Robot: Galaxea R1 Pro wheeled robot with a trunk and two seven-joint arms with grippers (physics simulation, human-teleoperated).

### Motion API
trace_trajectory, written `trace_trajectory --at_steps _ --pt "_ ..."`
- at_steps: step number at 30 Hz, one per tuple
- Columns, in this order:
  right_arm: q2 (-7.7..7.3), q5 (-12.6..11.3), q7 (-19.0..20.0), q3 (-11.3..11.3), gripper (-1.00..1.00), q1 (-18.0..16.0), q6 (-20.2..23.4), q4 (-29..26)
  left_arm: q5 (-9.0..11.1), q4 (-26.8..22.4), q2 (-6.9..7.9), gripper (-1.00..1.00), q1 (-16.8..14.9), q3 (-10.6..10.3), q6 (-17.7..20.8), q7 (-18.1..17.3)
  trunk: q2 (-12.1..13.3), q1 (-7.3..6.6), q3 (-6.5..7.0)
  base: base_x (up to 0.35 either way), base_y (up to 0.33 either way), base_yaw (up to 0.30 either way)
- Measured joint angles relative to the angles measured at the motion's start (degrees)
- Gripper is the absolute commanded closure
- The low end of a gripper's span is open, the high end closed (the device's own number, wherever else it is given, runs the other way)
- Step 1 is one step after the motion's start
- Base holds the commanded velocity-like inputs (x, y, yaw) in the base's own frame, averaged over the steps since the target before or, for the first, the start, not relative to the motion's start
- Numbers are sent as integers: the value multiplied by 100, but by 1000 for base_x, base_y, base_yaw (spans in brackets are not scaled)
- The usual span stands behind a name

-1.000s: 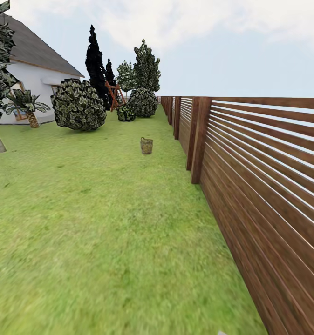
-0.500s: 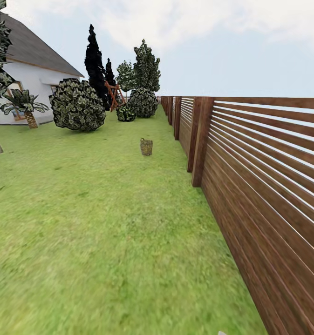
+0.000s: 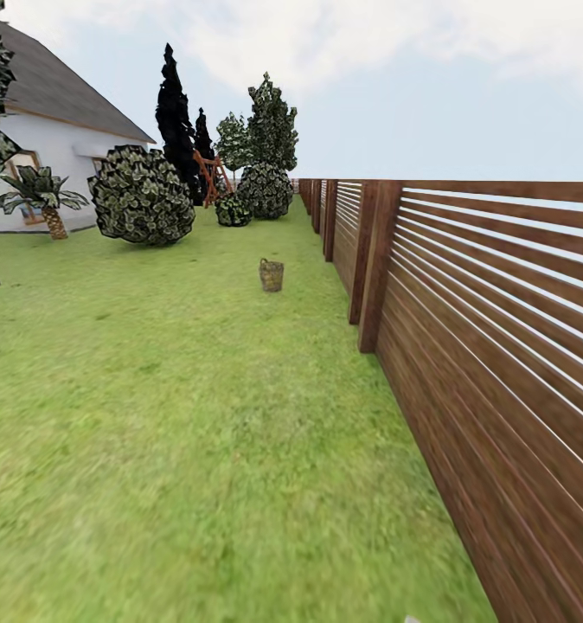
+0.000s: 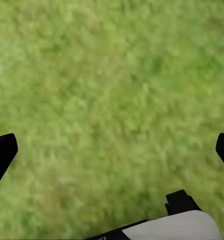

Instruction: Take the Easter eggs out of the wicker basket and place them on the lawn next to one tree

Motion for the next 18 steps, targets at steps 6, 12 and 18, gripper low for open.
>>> trace_trajectory --at_steps 6,12,18 --pt "0 1 0 -1 -100 1 0 0 0 0 0 -100 -2 0 0 0 0 0 0 260 0 0" --pt "0 -1 0 -2 -100 1 -1 0 0 0 0 -100 0 1 0 0 0 0 0 260 0 0" --pt "0 -1 0 -1 -100 1 0 0 0 0 0 -100 -1 1 0 0 0 0 0 260 0 0"
